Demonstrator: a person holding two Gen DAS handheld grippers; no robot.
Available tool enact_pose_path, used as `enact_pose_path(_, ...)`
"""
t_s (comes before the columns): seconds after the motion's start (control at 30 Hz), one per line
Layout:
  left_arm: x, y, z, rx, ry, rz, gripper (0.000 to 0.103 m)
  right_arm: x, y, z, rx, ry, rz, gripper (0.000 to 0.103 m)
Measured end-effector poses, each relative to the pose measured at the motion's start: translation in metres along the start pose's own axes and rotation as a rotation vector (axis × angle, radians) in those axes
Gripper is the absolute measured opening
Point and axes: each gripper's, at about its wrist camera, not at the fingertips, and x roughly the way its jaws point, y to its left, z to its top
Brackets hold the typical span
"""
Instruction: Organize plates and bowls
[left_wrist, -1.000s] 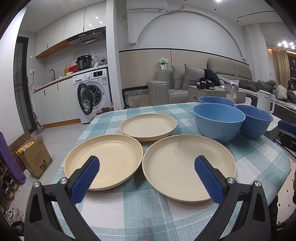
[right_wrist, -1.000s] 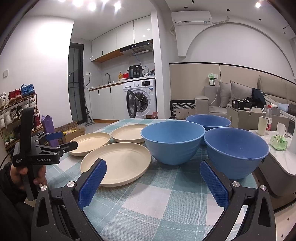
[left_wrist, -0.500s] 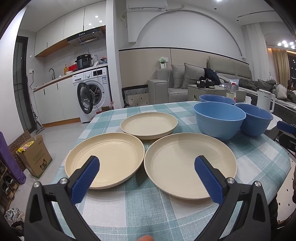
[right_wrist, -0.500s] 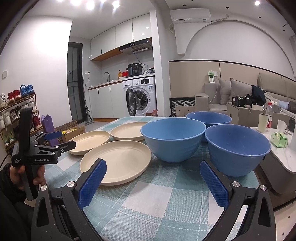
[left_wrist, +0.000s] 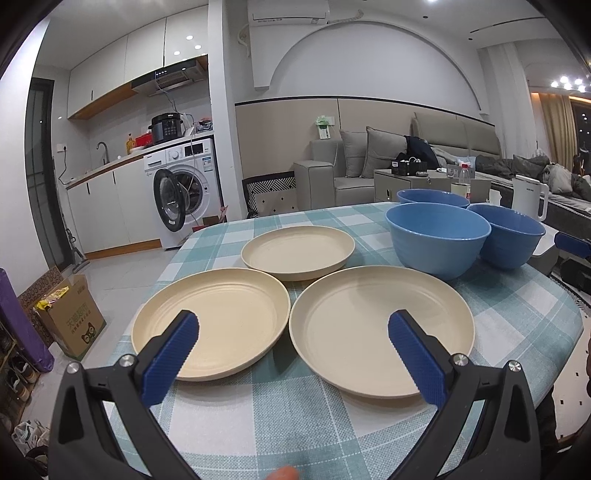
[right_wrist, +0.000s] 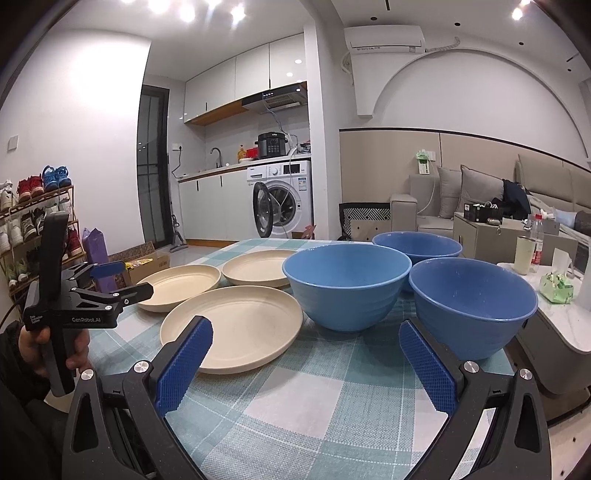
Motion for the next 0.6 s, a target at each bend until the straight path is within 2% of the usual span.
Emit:
enact_pose_path(0.13, -0.001, 0.001, 0.0, -0.001, -0.016, -0.014, 0.103, -0.001, 0.001, 0.0, -0.007, -0.015, 0.011, 0.103)
enact_pose_path(0.4, -0.011, 0.006, 0.005, -0.016, -0.089, -0.009, 0.103, 0.008, -0.002, -0.003, 0.023, 0.036, 0.022, 0.103)
enact_pose_path(0.6, -0.008, 0.01, 0.01, -0.033, -0.065, -0.01, 0.103, 0.008, -0.005, -0.001, 0.033, 0.036, 0.011, 0.103)
